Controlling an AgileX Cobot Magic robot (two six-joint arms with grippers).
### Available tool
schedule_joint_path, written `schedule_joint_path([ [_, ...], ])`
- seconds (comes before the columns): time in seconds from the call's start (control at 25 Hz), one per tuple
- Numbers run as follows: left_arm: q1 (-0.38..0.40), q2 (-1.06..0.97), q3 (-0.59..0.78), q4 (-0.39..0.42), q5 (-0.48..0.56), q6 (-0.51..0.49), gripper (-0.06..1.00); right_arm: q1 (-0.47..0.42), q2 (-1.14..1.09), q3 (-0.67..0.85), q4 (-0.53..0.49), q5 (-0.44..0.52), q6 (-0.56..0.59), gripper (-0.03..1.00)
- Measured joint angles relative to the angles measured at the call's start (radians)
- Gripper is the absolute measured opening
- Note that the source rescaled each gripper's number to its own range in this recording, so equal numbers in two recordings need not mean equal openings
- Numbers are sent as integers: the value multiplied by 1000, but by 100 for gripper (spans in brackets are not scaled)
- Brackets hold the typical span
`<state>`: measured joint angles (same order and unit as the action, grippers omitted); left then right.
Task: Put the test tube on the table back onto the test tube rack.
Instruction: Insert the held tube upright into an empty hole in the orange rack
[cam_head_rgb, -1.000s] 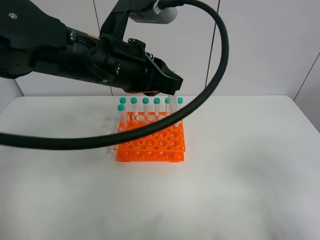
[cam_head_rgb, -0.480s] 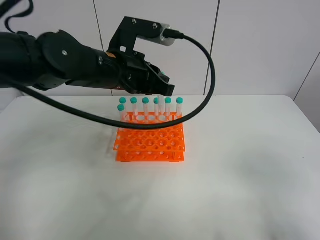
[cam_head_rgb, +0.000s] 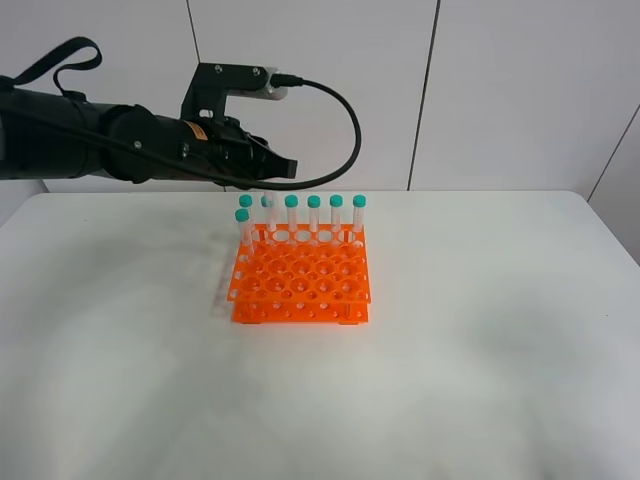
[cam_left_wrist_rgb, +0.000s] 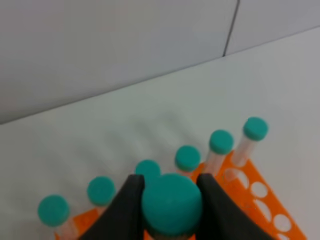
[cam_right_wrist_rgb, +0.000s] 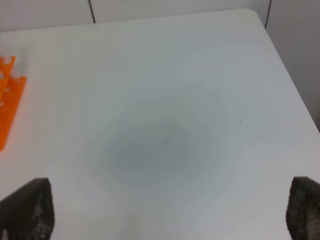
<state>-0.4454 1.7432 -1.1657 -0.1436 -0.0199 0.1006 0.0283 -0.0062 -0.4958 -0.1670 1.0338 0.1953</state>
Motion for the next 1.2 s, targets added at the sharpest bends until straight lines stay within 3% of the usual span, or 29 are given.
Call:
schedule_joint_path([
  [0.4, 3, 122, -60, 1, -3, -2, 0, 0, 0, 0, 0, 0, 0, 100],
  [1.2, 56, 156, -60, 22, -34, -7, 0, 0, 0, 0, 0, 0, 0, 100],
])
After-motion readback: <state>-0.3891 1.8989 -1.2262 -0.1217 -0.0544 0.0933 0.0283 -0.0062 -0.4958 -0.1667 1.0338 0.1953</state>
